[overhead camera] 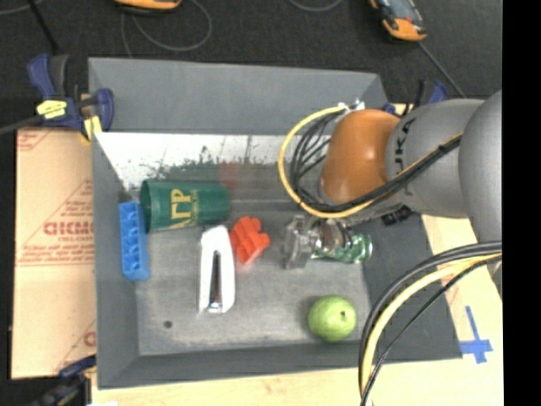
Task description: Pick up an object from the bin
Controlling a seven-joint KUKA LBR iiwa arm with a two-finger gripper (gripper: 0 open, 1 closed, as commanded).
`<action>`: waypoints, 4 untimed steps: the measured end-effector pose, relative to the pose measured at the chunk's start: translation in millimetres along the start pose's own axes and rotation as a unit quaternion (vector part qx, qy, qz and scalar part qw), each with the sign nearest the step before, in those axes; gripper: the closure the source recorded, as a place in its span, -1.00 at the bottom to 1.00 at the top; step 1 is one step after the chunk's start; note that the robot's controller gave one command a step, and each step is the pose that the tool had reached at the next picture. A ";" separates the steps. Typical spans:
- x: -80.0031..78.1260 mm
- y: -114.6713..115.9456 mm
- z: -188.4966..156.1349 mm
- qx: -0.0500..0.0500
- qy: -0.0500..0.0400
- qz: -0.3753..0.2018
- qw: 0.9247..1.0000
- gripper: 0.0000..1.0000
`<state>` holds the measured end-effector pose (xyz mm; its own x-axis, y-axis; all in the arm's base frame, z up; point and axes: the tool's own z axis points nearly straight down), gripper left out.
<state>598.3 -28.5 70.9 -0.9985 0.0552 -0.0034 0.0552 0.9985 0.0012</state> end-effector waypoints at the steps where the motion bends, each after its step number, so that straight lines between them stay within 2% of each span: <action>1: 2.9 -6.8 -41.3 0.000 0.004 0.002 1.000 1.00; 2: -5.7 -31.8 -100.3 0.001 -0.001 0.020 1.000 -1.00; 3: -5.6 -31.6 -100.2 0.000 -0.001 0.020 1.000 -1.00; 4: -3.8 -56.3 -61.6 0.000 -0.005 0.025 1.000 -1.00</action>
Offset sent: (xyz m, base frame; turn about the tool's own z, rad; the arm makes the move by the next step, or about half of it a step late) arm 0.0024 -0.0312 0.0992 0.0363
